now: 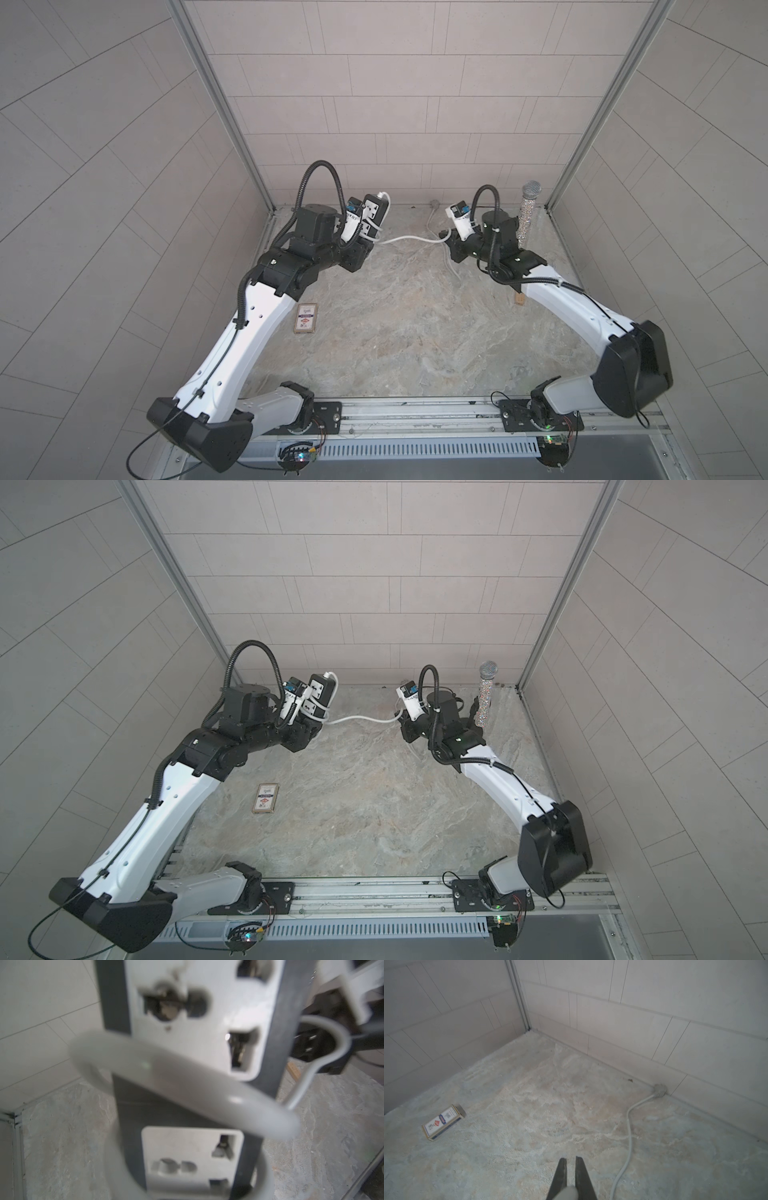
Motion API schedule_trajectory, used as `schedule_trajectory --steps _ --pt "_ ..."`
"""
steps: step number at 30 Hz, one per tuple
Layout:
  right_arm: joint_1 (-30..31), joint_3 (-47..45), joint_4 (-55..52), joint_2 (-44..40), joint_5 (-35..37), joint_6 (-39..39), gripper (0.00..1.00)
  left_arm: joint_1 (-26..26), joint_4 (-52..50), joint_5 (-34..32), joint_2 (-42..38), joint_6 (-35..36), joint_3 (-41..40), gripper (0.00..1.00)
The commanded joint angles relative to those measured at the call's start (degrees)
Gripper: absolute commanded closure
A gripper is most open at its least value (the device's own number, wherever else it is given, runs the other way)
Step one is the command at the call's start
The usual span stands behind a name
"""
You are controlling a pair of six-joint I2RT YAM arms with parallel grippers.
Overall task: Unwrap the cord wrapped around the power strip
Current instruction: Unwrap the power cord from the power strip.
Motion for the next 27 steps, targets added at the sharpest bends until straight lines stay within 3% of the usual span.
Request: schedule_trajectory --steps 1,6,9,11,14,19,23,27 --pt "1.79 6.91 1.12 5.20 2.58 0.96 1.00 0.04 1.21 12.79 -2.05 3.62 2.52 1.00" --pt "3.12 23.18 1.91 16.00 2.26 4.90 1.00 -0.32 -7.34 27.05 -2.12 5.73 1.26 1.00" --pt "3.07 35.35 -0.60 21.01 2.82 7.85 1.00 -0.76 -10.72 29.58 -2.16 5.80 -0.97 1.00" --pt "2.92 42.72 -3.03 22.82 3.64 8.50 1.00 -0.86 -12.33 24.48 -1.75 5.68 -2.61 1.00" --pt "1.59 47.43 -4.13 21.73 4.38 10.27 1.00 -0.94 -11.83 9.47 -0.08 0.50 -4.88 1.00" --pt "-1.84 42.89 -4.26 13.09 5.71 12.13 1.00 -0.94 -11.79 4.14 4.74 -0.92 -6.97 1.00" --pt "-4.41 30.66 -4.24 1.92 7.13 10.34 1.00 -0.88 -11.03 -1.37 7.45 -1.07 -6.82 1.00" --pt "-5.62 16.93 -6.80 -8.82 8.51 6.92 1.00 -0.86 -8.68 -11.78 8.68 -1.50 -5.38 1.00"
